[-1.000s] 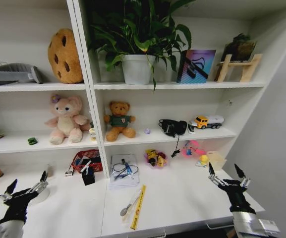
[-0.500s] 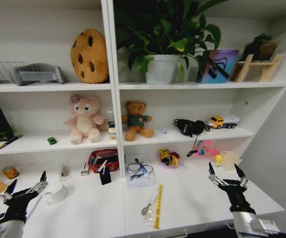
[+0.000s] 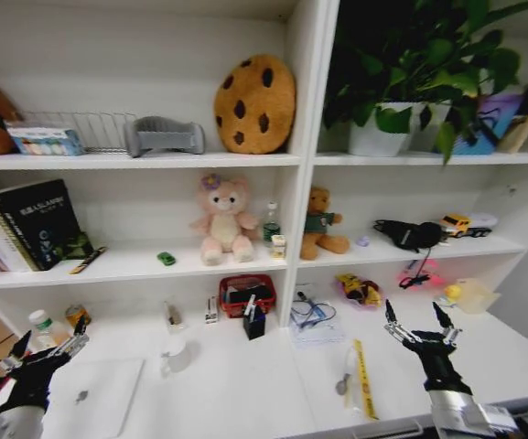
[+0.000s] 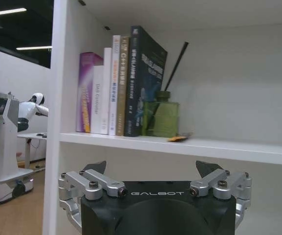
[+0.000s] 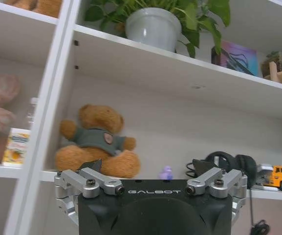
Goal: Organize the objects on the table.
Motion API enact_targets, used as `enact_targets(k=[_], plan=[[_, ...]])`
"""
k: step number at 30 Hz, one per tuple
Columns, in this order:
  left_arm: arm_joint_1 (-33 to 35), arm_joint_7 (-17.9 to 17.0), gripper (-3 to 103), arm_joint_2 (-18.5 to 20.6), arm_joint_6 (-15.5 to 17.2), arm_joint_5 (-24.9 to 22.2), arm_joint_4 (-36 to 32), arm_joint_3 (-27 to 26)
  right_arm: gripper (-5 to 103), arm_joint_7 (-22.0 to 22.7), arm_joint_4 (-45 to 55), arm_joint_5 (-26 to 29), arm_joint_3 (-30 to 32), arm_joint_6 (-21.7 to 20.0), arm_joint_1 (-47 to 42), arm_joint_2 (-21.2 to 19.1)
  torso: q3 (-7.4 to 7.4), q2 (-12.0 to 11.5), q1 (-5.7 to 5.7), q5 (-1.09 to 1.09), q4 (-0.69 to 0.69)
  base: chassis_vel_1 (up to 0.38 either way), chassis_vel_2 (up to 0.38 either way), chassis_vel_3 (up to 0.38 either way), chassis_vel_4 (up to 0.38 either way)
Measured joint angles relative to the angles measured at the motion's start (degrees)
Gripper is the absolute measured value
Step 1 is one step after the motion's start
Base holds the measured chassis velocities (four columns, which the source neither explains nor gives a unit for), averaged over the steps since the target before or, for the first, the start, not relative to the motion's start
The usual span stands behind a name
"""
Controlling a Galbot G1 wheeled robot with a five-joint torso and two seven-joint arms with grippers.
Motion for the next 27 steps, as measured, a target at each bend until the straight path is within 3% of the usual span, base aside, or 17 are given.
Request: enact_targets(k=[1,3,4,6,8,9,10,12,13,16,27], plan=[[0.0,0.0,100,0.0,0.0,0.0,0.0,0.0,100,0.0,0.0,0.0,0.0,0.0,0.0,0.0,0.01,0.0,0.01,0.21,0.01,0.354,0.354,-0.355,-0.353],[0.0,0.0,100,0.0,0.0,0.0,0.0,0.0,100,0.0,0.0,0.0,0.0,0.0,0.0,0.0,0.02,0.0,0.03,0.21,0.02,0.345,0.347,-0.355,-0.327],[0.0,0.0,100,0.0,0.0,0.0,0.0,0.0,100,0.0,0.0,0.0,0.0,0.0,0.0,0.0,0.01,0.0,0.02,-0.01,0.02,0.243,0.282,-0.304,-0.301],[0.0,0.0,100,0.0,0.0,0.0,0.0,0.0,100,0.0,0.0,0.0,0.0,0.0,0.0,0.0,0.00,0.0,0.01,-0.04,-0.02,0.243,0.282,-0.257,-0.274],[0.0,0.0,100,0.0,0.0,0.0,0.0,0.0,100,0.0,0.0,0.0,0.0,0.0,0.0,0.0,0.00,0.0,-0.01,0.20,0.04,0.252,0.145,-0.206,-0.236],[0.0,0.0,100,0.0,0.0,0.0,0.0,0.0,100,0.0,0.0,0.0,0.0,0.0,0.0,0.0,0.00,0.0,-0.01,0.20,0.04,0.252,0.148,-0.202,-0.236],[0.0,0.0,100,0.0,0.0,0.0,0.0,0.0,100,0.0,0.0,0.0,0.0,0.0,0.0,0.0,0.02,0.0,0.02,0.03,0.03,0.185,0.148,-0.070,-0.065],[0.0,0.0,100,0.0,0.0,0.0,0.0,0.0,100,0.0,0.0,0.0,0.0,0.0,0.0,0.0,0.01,0.0,0.01,0.04,-0.02,0.062,-0.010,-0.070,-0.050],[0.0,0.0,100,0.0,0.0,0.0,0.0,0.0,100,0.0,0.0,0.0,0.0,0.0,0.0,0.0,0.00,0.0,0.00,0.16,0.06,0.000,0.000,0.000,0.000],[0.0,0.0,100,0.0,0.0,0.0,0.0,0.0,100,0.0,0.0,0.0,0.0,0.0,0.0,0.0,0.02,0.0,0.03,0.12,0.01,-0.034,-0.033,0.067,0.028],[0.0,0.0,100,0.0,0.0,0.0,0.0,0.0,100,0.0,0.0,0.0,0.0,0.0,0.0,0.0,0.01,0.0,0.00,0.10,0.01,-0.022,-0.016,0.013,0.012]])
